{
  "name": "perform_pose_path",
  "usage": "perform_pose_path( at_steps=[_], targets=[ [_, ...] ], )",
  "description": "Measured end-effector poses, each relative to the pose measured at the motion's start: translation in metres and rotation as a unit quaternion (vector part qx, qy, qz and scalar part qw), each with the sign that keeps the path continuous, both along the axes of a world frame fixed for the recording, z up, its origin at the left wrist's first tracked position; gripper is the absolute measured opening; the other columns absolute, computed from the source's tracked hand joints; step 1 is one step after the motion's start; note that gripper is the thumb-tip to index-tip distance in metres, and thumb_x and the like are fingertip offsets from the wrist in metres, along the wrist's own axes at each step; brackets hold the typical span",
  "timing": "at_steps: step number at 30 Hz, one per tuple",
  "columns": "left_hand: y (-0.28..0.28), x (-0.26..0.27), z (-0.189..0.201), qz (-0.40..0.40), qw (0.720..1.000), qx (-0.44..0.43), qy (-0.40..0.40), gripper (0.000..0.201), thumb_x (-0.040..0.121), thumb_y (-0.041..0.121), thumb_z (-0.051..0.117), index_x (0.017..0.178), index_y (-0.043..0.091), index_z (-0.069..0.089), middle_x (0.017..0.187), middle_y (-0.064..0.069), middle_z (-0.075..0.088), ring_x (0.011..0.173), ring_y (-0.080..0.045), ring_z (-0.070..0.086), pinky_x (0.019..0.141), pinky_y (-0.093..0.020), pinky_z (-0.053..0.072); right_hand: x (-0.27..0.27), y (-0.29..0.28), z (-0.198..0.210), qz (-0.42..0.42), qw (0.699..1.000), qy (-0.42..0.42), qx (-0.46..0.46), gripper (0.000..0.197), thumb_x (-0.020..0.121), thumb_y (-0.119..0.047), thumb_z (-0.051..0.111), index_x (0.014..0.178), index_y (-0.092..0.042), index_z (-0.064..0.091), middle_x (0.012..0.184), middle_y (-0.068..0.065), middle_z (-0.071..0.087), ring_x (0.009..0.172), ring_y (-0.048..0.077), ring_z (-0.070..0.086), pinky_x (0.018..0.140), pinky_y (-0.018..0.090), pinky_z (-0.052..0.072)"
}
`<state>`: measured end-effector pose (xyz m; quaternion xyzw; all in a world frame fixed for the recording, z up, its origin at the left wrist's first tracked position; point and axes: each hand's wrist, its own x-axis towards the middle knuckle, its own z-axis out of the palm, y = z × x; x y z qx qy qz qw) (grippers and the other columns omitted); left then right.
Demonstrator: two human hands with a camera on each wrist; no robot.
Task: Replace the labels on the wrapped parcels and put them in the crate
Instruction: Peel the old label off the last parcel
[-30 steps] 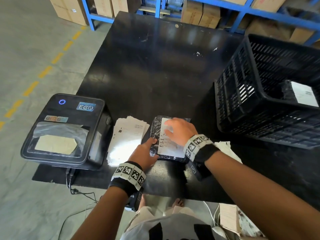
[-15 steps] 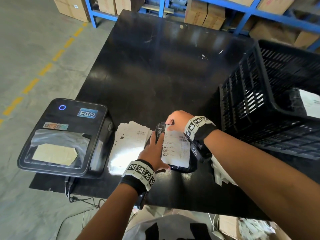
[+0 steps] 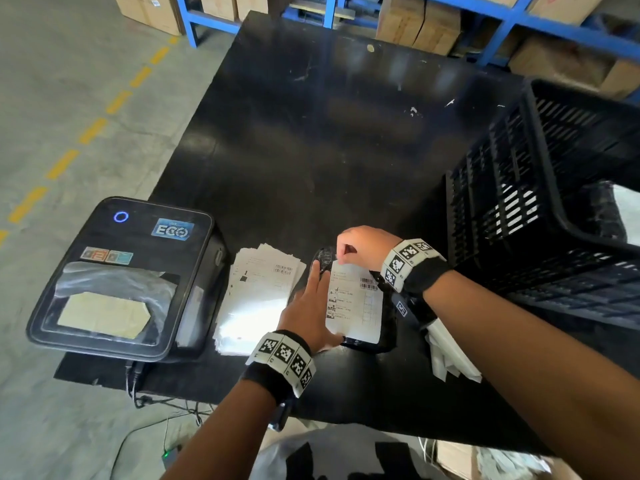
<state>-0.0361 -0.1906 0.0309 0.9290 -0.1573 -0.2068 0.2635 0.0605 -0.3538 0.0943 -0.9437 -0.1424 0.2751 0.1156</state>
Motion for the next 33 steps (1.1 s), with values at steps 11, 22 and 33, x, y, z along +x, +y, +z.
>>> perform_pose_path(
  at_steps=[11,22,33],
  targets=[
    [-0.003,-0.002,-0.002,0.000,0.999,0.035,-0.028,0.117,0.060,0.053,0.080,0.147,0.026,0.007,0.159,0.005,-0.008,0.143,-0.022,0.022,0.100,-0.040,0.047,-0.024,-0.016,-0.007,0.027,0.996,-0.076,0.033,0.011,0.094,-0.029,0.055,0.087,-0.027,0.064,0.126,-0.014,0.053,0.111,0.006,0.054,0.087,0.026,0.045],
    [-0.002,0.003,-0.002,-0.009,0.999,0.022,-0.021,0.129,0.055,0.052,0.083,0.149,0.026,-0.001,0.159,0.011,-0.004,0.144,-0.016,0.019,0.103,-0.043,0.044,-0.028,-0.006,-0.007,-0.091,0.994,-0.049,0.030,0.033,0.096,-0.025,0.053,0.128,-0.028,0.061,0.110,-0.001,0.070,0.102,0.017,0.065,0.091,0.036,0.053],
    [-0.007,0.001,0.000,-0.016,0.997,0.069,-0.043,0.124,0.057,0.058,0.079,0.149,0.024,0.004,0.160,0.004,0.001,0.143,-0.018,0.022,0.109,-0.042,0.037,-0.043,-0.007,0.002,-0.050,0.997,-0.065,0.003,0.023,0.090,-0.017,0.051,0.077,-0.011,0.068,0.097,0.005,0.061,0.089,0.023,0.066,0.079,0.041,0.055]
  ],
)
